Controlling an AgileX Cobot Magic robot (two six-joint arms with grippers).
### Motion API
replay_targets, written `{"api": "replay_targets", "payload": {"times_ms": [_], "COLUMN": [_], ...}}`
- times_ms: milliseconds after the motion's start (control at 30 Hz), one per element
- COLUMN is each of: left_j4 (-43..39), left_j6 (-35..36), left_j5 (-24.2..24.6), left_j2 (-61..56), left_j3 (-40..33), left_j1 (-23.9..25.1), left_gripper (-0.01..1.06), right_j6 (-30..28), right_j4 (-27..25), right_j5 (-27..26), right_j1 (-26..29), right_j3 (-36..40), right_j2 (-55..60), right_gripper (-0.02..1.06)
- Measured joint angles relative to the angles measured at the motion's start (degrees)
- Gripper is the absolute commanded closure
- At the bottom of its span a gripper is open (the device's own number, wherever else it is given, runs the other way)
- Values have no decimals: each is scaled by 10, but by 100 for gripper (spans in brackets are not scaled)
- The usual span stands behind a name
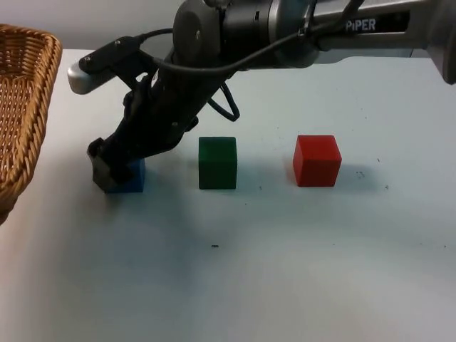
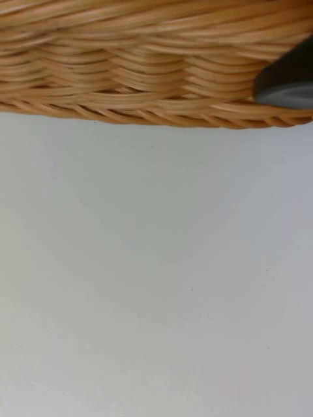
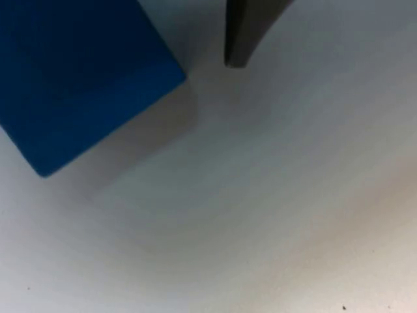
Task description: Pick up the basket with the left hand and place the blue cube into the basket with the right hand.
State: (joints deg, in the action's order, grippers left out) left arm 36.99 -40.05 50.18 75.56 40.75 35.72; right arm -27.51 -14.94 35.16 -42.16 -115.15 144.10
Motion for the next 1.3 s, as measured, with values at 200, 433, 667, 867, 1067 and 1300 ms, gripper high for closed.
{"api": "replay_targets", "payload": {"times_ms": [200, 433, 667, 867, 1067, 1300], "left_j4": [0, 6, 8, 9, 9, 9], "left_j6": [-2, -2, -2, -2, -2, -2], "left_j5": [0, 1, 2, 2, 2, 2], "left_j2": [0, 0, 0, 0, 0, 0], "left_j3": [0, 0, 0, 0, 0, 0], "left_j1": [0, 0, 0, 0, 0, 0], "left_gripper": [105, 105, 105, 105, 105, 105], "right_j6": [-11, -31, -39, -41, -41, -40], "right_j4": [0, 0, 0, 0, 0, 0], "right_j5": [-24, -29, -32, -49, -56, -57], "right_j1": [0, 0, 0, 0, 0, 0], "right_j3": [0, 0, 0, 0, 0, 0], "right_j2": [1, 17, 31, 34, 34, 34], "right_gripper": [9, 9, 18, 36, 60, 100]}}
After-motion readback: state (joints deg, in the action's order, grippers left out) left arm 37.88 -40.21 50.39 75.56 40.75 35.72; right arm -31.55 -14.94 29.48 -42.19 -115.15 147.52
